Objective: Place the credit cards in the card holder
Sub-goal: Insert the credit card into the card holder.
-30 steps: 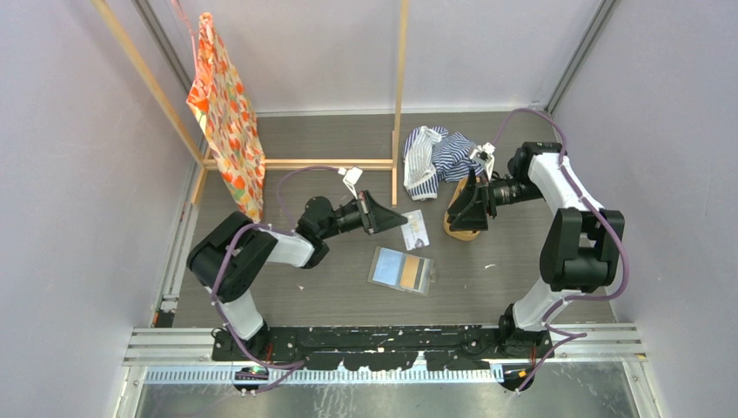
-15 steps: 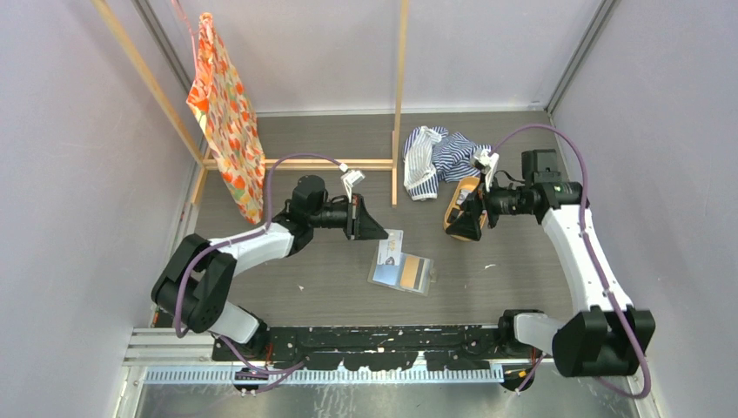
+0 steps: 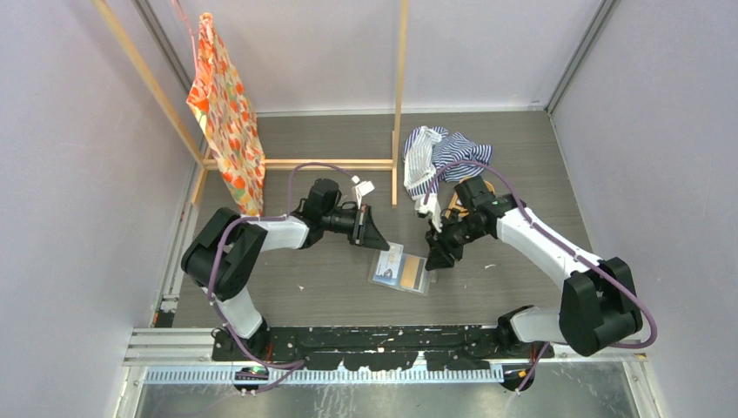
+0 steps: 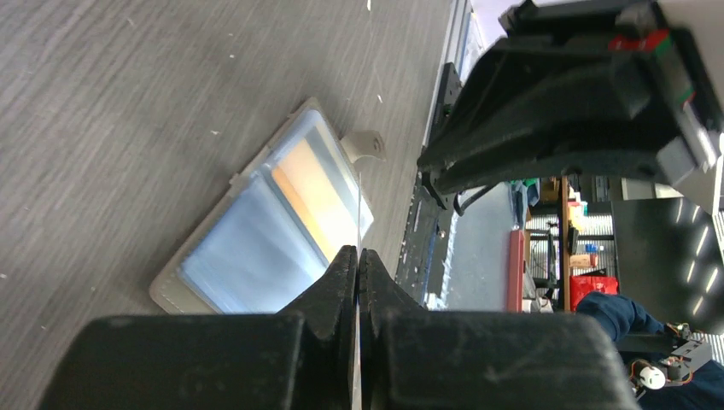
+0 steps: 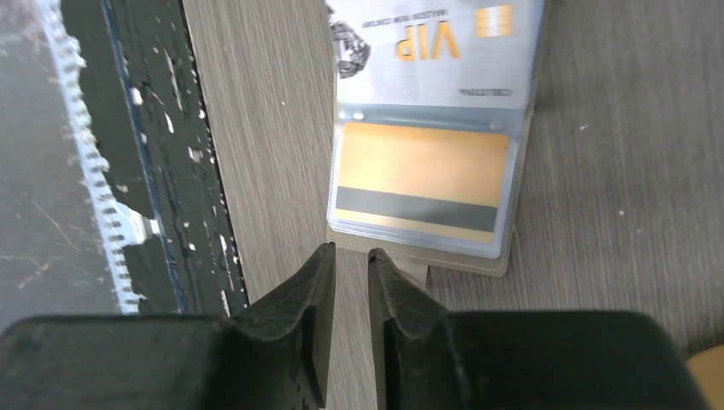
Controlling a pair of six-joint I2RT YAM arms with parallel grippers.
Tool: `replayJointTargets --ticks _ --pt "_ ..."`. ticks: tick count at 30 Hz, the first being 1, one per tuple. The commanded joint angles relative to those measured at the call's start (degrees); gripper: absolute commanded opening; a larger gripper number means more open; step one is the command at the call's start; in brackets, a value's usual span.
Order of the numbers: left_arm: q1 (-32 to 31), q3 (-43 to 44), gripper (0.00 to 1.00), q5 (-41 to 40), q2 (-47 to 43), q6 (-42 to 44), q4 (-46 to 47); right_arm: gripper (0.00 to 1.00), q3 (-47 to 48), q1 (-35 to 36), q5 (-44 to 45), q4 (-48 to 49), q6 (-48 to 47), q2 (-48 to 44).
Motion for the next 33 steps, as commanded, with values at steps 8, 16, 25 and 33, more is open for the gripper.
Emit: replayJointTargets --ticks 8,16,25,33 --pt "0.3 3.8 0.0 -0.5 6.3 -1.6 6.7 0.22 0.2 7.0 10.7 1.8 -5.6 3.2" --pt "0.3 1.0 0.0 -1.9 8.9 -6.7 16.0 0.21 0.4 8.7 13.3 1.1 -6.5 5.1" --pt "0.2 -0.6 0.0 -2.6 11.0 -8.2 19.6 0.21 0.6 9.5 13.8 0.5 -6.8 6.0" --pt "0.2 -1.6 0.0 -3.6 10.9 -8.0 19.7 0.21 0.8 9.7 14.1 0.4 -6.7 6.6"
